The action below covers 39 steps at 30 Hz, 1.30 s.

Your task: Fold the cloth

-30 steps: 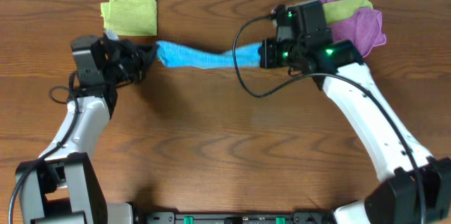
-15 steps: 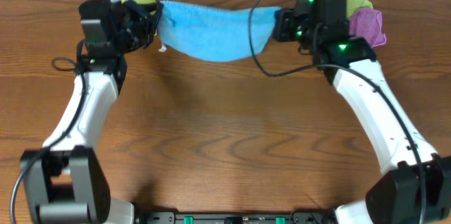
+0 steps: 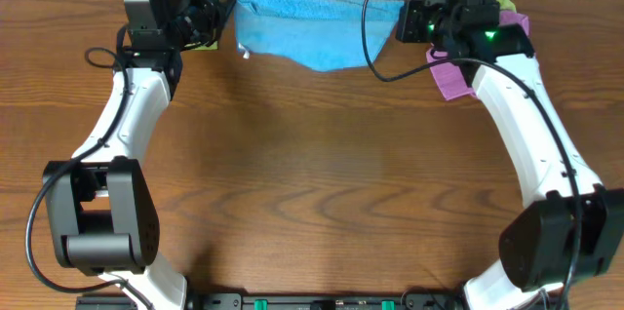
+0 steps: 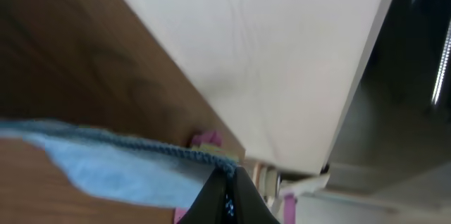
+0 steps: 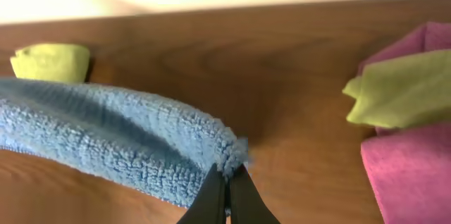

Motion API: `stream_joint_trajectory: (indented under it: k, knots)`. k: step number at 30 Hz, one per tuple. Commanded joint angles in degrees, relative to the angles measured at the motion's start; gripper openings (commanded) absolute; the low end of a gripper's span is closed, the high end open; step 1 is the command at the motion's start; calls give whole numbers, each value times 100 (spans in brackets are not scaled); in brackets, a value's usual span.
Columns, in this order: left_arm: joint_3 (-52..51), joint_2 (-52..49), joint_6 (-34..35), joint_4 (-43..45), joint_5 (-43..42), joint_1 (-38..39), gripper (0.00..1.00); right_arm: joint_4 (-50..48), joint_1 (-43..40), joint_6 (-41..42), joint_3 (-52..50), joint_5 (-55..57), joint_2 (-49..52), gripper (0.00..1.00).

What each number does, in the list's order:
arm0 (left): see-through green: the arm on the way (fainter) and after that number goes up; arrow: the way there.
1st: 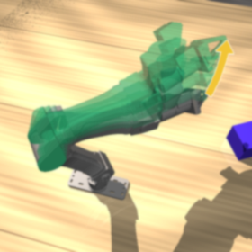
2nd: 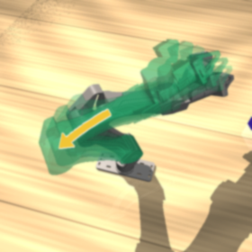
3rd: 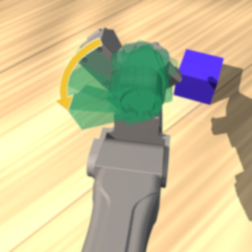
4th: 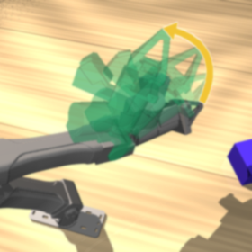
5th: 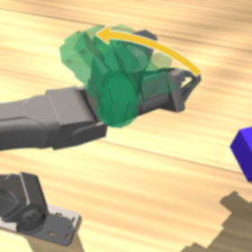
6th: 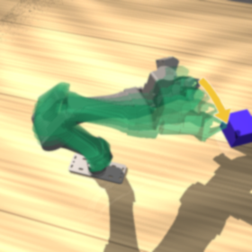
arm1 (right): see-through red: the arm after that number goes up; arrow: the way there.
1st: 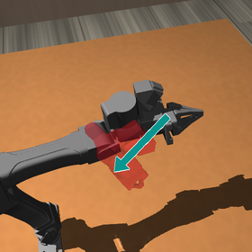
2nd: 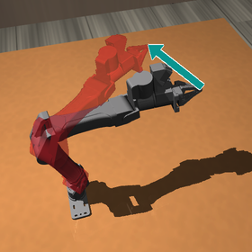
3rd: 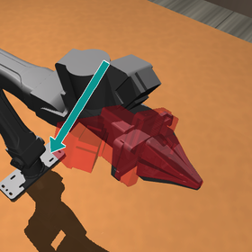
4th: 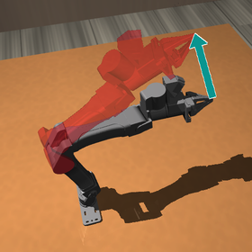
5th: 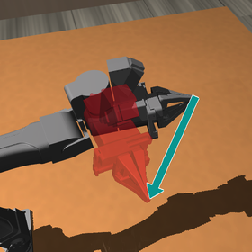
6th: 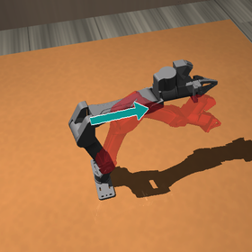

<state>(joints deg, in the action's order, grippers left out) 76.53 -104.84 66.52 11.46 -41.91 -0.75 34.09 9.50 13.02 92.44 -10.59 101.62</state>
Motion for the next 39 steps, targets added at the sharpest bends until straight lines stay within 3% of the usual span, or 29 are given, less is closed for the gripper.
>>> stream_joint_trajectory:
  k: [1, 7, 17, 28, 39]
  knots:
    - [122, 39, -520, -372, -647, -140, 6, 439, -42, -205, 142, 17, -28, 1]
    - [122, 81, -1576, -1655, -1178, -247, 6, 1543, 59, -330, 140, -105, -28, 1]
    - [122, 251, -3506, -4142, -909, -341, 6, 2277, 426, -507, 31, -308, -26, 1]
    - [120, 402, -4789, -5930, -527, -374, 6, 2468, 608, -608, -573, -343, -28, 1]
    - [31, 402, -5598, -6830, -236, -382, 6, 2385, 673, -686, -1200, -553, -90, 1]
